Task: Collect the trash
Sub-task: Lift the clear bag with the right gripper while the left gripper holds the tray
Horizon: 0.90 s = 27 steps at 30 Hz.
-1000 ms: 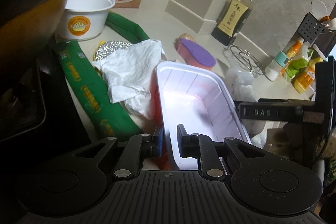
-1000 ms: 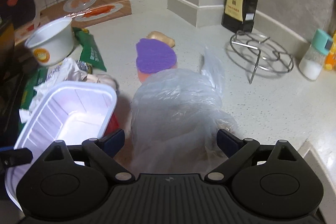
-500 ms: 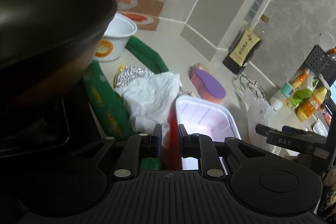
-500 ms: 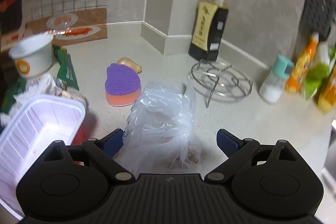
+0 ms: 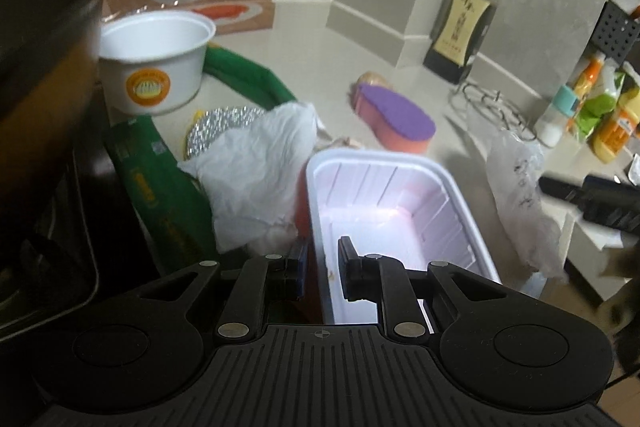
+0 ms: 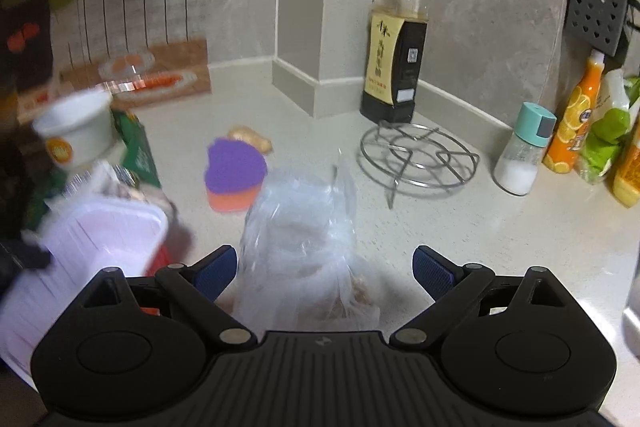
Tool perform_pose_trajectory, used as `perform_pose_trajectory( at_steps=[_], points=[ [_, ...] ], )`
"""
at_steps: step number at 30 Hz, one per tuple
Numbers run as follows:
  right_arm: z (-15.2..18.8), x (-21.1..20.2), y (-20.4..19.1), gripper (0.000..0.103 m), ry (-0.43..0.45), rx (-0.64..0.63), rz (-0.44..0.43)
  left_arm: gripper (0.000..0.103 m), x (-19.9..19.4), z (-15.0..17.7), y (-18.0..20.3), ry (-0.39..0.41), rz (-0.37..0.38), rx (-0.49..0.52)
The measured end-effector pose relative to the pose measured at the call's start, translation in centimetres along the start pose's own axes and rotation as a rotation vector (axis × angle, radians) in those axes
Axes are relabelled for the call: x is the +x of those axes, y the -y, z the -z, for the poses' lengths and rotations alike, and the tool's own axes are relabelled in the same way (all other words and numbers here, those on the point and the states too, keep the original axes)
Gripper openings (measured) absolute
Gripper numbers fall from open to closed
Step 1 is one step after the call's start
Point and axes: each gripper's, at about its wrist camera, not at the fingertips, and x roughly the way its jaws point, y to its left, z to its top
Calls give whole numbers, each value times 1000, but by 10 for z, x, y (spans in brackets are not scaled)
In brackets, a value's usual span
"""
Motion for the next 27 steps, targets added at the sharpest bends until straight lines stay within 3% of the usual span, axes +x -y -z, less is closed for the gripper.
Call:
perform_pose_trajectory(
  at_steps=[4, 7, 12, 21, 22, 27],
  points=[
    [-12, -15, 12, 95, 87, 68, -78, 20, 2, 10, 2, -21, 42, 4],
    [-21, -18, 23, 96, 123, 124, -82, 20, -2, 18, 10, -7, 68, 35],
    [-21, 18, 29, 96, 0, 168, -28, 21, -2, 25, 20, -23, 90, 61],
    [-4, 80, -1, 95, -166, 88, -41, 23, 10, 35, 24, -80, 81, 66],
    [-3, 85, -1, 92, -189, 96, -45, 22, 10, 36, 22, -81, 86, 54],
    [-4, 89, -9, 38, -268, 105, -57, 14, 6, 40, 6, -85, 95, -57]
  ],
)
